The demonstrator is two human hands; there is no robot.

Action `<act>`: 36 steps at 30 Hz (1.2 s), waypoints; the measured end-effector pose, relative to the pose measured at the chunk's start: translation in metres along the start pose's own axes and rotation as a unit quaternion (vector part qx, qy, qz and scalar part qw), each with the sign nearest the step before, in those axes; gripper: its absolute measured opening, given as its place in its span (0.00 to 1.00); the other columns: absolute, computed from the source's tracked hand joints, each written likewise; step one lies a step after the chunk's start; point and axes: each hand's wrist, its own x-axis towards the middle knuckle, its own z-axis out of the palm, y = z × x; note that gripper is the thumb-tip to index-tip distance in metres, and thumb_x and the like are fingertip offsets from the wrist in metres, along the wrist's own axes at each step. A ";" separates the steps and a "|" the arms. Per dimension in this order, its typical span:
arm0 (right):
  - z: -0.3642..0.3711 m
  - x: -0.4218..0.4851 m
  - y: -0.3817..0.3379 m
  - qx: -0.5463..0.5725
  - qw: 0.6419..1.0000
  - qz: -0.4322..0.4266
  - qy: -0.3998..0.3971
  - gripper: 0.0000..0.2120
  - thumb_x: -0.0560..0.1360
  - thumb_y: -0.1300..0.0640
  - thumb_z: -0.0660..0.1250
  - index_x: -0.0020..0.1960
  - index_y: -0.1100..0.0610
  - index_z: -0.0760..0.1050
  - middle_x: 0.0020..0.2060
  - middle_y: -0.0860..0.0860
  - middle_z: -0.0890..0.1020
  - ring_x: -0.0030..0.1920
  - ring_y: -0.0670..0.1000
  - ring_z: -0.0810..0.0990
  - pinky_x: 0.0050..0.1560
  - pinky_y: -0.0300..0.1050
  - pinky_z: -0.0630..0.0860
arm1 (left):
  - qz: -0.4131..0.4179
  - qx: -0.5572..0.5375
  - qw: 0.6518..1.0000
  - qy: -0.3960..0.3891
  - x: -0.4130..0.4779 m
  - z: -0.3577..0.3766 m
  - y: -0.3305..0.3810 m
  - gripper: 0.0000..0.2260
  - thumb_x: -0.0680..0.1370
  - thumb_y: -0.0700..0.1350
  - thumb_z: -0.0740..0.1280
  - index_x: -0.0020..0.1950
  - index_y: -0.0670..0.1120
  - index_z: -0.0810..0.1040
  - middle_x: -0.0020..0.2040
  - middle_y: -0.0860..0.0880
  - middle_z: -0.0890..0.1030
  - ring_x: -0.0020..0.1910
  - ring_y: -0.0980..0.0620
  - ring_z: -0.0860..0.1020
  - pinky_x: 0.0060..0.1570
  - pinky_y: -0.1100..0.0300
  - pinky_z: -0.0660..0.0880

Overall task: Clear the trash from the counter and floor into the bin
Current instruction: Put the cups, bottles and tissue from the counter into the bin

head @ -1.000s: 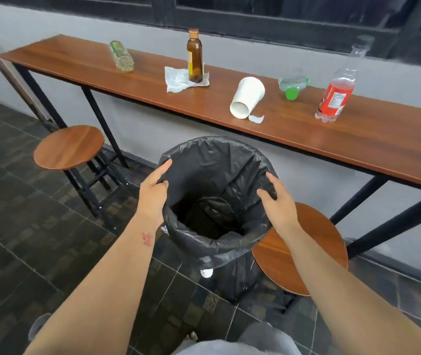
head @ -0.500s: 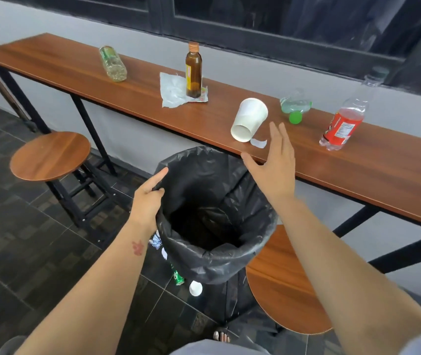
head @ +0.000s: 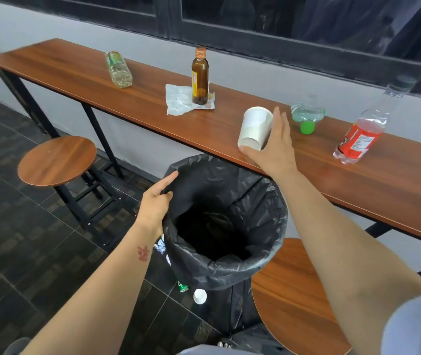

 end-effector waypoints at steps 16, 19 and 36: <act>-0.011 -0.036 -0.023 0.159 0.984 -0.040 0.064 0.49 0.66 0.43 0.77 0.77 0.50 0.53 0.74 0.48 0.60 0.68 0.40 0.59 0.60 0.27 0.57 | 0.002 0.007 1.000 -0.006 -0.006 0.001 0.007 0.22 0.84 0.33 0.57 0.66 0.55 0.80 0.69 0.54 0.76 0.65 0.50 0.75 0.63 0.53 0.75; 0.000 -0.072 -0.028 0.116 0.987 -0.108 0.010 0.50 0.66 0.42 0.76 0.77 0.50 0.51 0.74 0.49 0.58 0.72 0.45 0.60 0.67 0.40 0.63 | 0.001 0.012 1.000 -0.001 -0.005 -0.001 0.006 0.22 0.83 0.34 0.58 0.65 0.56 0.81 0.70 0.54 0.76 0.67 0.51 0.74 0.68 0.49 0.71; 0.042 -0.154 0.035 -0.215 0.936 -0.075 -0.269 0.49 0.71 0.34 0.68 0.79 0.45 0.41 0.79 0.51 0.47 0.78 0.55 0.52 0.77 0.53 0.51 | 0.014 0.053 0.998 -0.016 -0.033 -0.007 -0.003 0.23 0.83 0.35 0.59 0.65 0.60 0.79 0.69 0.59 0.74 0.55 0.62 0.72 0.71 0.53 0.64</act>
